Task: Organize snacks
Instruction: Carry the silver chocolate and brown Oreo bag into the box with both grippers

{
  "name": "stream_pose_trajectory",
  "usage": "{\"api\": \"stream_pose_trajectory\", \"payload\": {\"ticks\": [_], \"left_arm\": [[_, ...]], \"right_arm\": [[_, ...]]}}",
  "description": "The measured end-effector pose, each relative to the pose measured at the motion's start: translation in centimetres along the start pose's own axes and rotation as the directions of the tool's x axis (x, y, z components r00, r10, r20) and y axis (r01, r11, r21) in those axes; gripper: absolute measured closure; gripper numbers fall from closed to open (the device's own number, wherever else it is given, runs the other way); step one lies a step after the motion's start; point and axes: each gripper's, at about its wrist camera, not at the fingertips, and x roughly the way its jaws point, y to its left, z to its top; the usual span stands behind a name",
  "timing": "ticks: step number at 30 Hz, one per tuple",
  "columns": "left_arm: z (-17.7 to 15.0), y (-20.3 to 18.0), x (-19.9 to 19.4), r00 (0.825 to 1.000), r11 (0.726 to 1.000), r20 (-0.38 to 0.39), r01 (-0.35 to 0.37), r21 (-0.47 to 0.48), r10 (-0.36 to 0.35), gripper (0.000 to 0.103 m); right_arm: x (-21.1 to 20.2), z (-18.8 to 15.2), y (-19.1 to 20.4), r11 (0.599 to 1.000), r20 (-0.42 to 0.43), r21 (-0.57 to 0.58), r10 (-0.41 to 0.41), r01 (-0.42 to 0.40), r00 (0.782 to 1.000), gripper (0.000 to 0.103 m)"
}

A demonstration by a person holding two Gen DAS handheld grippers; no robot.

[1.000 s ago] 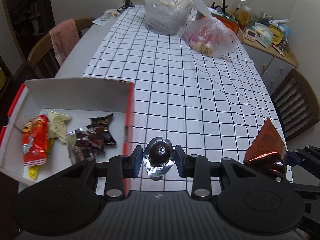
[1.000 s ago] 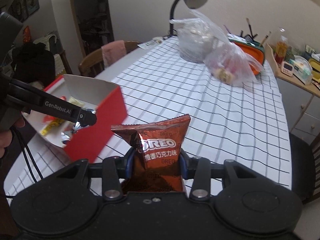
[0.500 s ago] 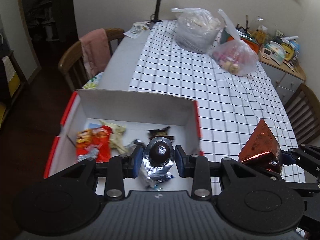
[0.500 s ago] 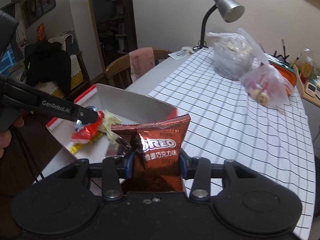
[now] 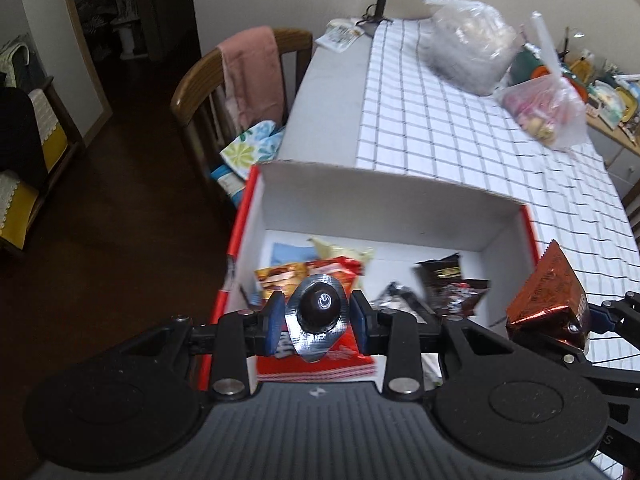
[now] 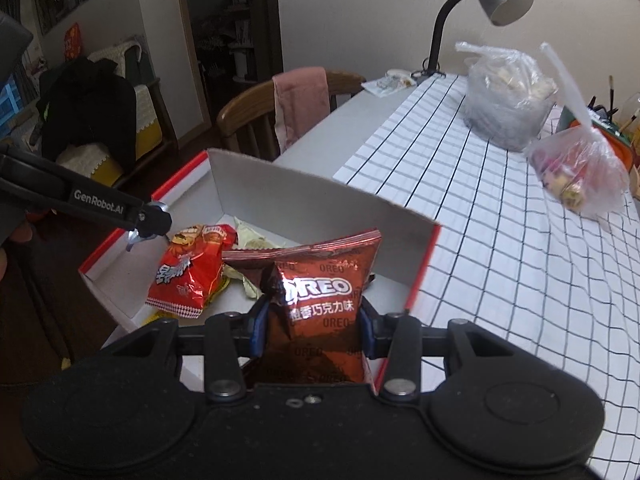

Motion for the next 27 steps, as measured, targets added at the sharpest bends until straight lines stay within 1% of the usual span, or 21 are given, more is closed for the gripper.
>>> {"api": "stream_pose_trajectory", "payload": {"ticks": [5, 10, 17, 22, 27], "left_arm": [[0.3, 1.1, 1.8, 1.000, 1.000, -0.023, -0.002, 0.013, 0.002, 0.069], [0.2, 1.2, 3.2, 0.999, 1.000, -0.036, 0.008, 0.027, -0.007, 0.069], [-0.4, 0.3, 5.0, 0.999, 0.998, -0.042, 0.015, 0.066, -0.012, 0.069], [-1.0, 0.1, 5.7, 0.999, 0.997, -0.043, 0.018, 0.075, -0.015, 0.069], [-1.4, 0.0, 6.1, 0.999, 0.996, -0.035, 0.016, 0.087, -0.013, 0.069]], "right_arm": [[2.6, 0.2, 1.0, 1.000, -0.038, -0.001, -0.017, 0.017, 0.999, 0.062], [4.4, 0.3, 1.5, 0.999, -0.067, -0.010, -0.033, 0.033, 0.997, 0.062], [5.8, -0.1, 1.5, 0.999, -0.097, -0.012, -0.054, 0.053, 0.994, 0.062], [6.1, -0.4, 1.4, 0.999, -0.106, -0.006, -0.055, 0.054, 0.993, 0.061], [6.3, -0.6, 1.4, 0.999, -0.108, -0.003, -0.052, 0.052, 0.993, 0.059]]}}
